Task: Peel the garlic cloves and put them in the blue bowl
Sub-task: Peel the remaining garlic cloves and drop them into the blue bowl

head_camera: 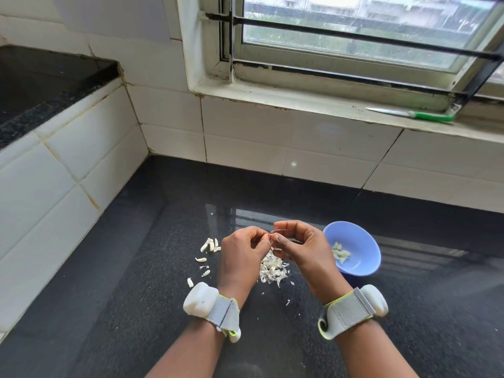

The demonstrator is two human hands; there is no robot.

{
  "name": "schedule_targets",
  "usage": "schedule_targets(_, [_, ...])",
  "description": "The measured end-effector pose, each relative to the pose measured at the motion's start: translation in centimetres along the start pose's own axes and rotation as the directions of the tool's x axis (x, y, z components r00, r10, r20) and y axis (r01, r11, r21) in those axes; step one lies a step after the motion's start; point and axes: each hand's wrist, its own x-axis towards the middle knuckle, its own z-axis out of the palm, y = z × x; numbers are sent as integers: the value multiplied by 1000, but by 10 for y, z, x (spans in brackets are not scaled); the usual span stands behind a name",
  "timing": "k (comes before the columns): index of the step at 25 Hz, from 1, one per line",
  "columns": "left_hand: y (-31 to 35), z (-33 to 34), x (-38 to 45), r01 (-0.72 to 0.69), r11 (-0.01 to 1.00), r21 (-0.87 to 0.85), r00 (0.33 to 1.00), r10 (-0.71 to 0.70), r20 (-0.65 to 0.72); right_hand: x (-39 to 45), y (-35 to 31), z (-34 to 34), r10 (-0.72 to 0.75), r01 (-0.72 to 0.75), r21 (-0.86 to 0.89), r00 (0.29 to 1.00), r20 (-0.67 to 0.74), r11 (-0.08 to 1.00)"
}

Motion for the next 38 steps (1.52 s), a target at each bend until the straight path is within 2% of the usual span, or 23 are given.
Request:
schedule_targets(7, [-9,2,4,141,984,-110,990,-143,-8,0,2,-2,22,-21,39,1000,-12,999])
schedule_targets(12, [-17,5,3,181,979,-98,983,-182,-5,-1,1,-2,37,-32,130,999,-33,991])
schedule_targets(17, [-18,6,1,170,983,-69,985,-170,8,-1,4,-4,48,-31,184,995,-87,982])
schedule_targets(22, [-22,7,1,180,984,2,984,-180,13,0,5,-6,23,-7,147,994,-108,989])
schedule_targets(24, [-17,6,-1,128,991,24,991,-129,22,-1,4,-6,17,-4,127,994,-104,992])
schedule_targets(27, [-7,7,-1,44,998,-53,999,-43,22,-2,3,-5,13,-5,92,996,-89,996])
schedule_targets(29, [-4,8,-2,13,995,-104,1000,-12,7,-4,1,-5,14,-8,88,997,-77,996])
schedule_targets(32, [-3,10,-3,-20,996,-88,999,16,-39,-5,-3,-4,22,-12,111,996,-86,994])
schedule_targets(38, [-5,11,0,55,998,-42,998,-56,-38,-5,-1,-3,34,-24,113,996,-87,993])
